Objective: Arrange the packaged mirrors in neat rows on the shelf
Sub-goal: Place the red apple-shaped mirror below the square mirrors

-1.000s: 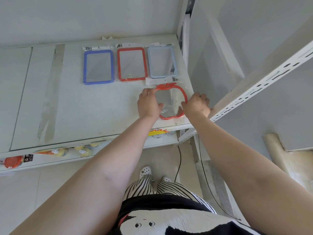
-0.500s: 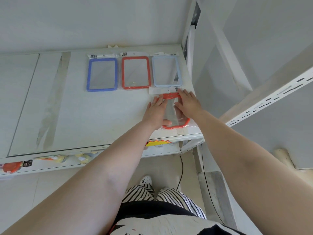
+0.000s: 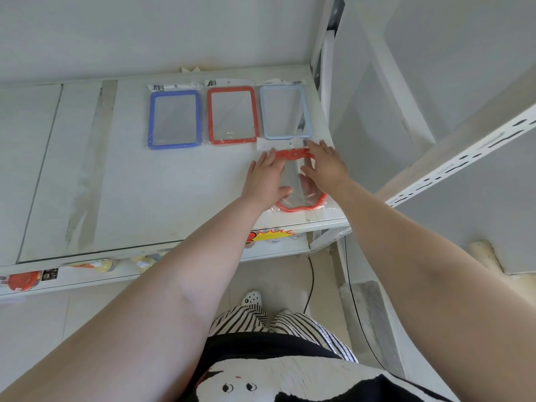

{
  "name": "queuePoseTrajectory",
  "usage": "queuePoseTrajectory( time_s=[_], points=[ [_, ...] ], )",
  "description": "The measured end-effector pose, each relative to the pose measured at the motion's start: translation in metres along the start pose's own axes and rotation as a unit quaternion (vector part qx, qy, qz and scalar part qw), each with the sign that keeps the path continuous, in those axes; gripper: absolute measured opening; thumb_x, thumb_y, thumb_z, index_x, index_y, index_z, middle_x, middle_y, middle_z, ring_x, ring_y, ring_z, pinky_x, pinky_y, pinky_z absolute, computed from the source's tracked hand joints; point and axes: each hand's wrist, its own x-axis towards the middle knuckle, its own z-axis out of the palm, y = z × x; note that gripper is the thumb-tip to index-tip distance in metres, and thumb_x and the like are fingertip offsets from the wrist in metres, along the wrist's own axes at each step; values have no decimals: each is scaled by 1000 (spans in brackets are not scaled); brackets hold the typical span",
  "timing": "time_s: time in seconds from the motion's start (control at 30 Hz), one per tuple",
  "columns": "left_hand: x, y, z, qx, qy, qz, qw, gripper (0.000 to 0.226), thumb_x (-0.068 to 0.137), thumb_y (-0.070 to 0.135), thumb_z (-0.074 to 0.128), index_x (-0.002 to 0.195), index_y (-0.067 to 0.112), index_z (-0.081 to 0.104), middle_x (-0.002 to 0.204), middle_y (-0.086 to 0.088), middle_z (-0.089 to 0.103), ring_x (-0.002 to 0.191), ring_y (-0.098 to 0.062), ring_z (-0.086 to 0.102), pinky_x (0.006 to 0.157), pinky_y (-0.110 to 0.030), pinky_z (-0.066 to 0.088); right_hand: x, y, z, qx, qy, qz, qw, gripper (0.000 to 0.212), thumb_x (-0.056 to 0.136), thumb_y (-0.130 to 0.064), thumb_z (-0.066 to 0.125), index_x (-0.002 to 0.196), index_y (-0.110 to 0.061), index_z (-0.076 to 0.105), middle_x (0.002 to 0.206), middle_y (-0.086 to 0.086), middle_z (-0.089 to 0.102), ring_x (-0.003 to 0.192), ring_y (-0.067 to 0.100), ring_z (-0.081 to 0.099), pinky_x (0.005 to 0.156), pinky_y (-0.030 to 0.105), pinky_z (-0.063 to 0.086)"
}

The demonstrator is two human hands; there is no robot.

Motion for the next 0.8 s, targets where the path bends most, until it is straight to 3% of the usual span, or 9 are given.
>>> queuePoseTrajectory(
  time_s=[0.1, 0.2, 0.3, 0.5, 0.8],
  points=[
    [-3, -6, -10, -19, 55, -5, 998, 62, 85, 26, 64, 142, 16, 42, 150, -11, 40, 139, -31, 37, 115, -40, 30, -10, -9, -10, -2, 41, 15, 999, 50, 92, -29, 55, 140, -21, 46, 141, 11, 47, 130, 32, 41, 108, 39, 37],
    [-15, -10, -23, -28, 96, -16, 995, 53, 86, 21, 61, 137, 22, 49, 127, -9, 58, 118, -31, 53, 99, -38, 44, -30, -20, -16, 7, 34, 21, 999, 39, 90, -27, 57, 129, -19, 55, 124, 9, 53, 114, 28, 53, 96, 40, 48],
    [-32, -15, -33, -7, 99, -35, 994, 47, 89, 19, 57, 135, 19, 51, 122, -11, 60, 115, -33, 55, 94, -39, 46, -55, -30, -15, -6, 22, 9, 1000, 39, 88, -22, 58, 127, -19, 56, 125, 7, 56, 112, 27, 56, 91, 37, 50],
    [-85, -28, -43, 14, 69, -80, 994, 53, 87, 17, 58, 139, 20, 47, 134, -7, 54, 124, -29, 50, 100, -35, 41, -102, -62, -3, -21, -24, -42, 999, 45, 88, -28, 60, 132, -20, 53, 129, 6, 56, 118, 27, 54, 92, 35, 49],
    [-218, -60, -34, -7, 93, -182, 979, 51, 86, 18, 59, 137, 20, 49, 131, -6, 56, 121, -28, 52, 95, -35, 43, -180, -124, 28, -25, -52, -171, 984, 46, 88, -27, 61, 133, -20, 52, 124, 4, 58, 117, 25, 52, 89, 36, 49]
  ],
)
